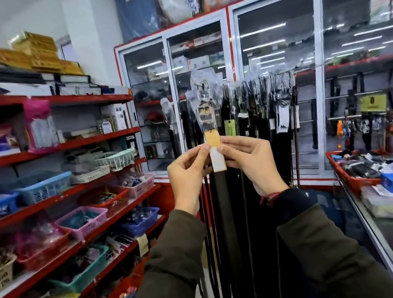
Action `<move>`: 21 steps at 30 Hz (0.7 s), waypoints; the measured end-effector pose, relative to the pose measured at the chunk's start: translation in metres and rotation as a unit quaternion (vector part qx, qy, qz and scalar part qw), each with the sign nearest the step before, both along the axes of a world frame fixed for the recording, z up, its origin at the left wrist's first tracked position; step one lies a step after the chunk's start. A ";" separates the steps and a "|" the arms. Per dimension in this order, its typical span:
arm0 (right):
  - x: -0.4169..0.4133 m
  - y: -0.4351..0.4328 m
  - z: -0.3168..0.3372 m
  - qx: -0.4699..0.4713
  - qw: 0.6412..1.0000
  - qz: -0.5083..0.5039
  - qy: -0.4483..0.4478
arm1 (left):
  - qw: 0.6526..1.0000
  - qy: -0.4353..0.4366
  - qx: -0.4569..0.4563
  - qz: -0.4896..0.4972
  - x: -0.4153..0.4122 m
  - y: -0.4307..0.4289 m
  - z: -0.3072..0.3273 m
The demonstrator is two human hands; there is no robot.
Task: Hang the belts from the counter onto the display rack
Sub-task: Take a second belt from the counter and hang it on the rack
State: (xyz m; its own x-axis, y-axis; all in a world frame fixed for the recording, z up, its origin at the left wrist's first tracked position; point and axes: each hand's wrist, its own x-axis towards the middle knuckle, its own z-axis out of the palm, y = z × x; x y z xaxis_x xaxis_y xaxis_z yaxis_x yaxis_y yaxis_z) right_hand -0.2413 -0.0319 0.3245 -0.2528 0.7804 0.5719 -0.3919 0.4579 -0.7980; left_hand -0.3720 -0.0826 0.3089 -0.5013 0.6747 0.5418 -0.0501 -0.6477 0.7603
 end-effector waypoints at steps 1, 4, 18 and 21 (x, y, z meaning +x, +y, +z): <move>-0.005 0.000 0.010 0.002 1.000 0.002 0.006 | 1.000 -0.001 0.010 0.003 -0.003 0.000 0.010; -0.016 -0.001 0.038 0.007 1.000 0.003 0.023 | 0.999 0.006 0.030 0.017 -0.010 0.002 0.039; -0.041 0.013 0.080 -0.041 0.998 -0.036 0.016 | 0.998 -0.021 -0.053 -0.017 -0.036 0.026 0.082; -0.044 0.019 0.074 -0.065 0.997 -0.048 0.007 | 0.997 -0.028 -0.065 -0.028 -0.037 0.032 0.077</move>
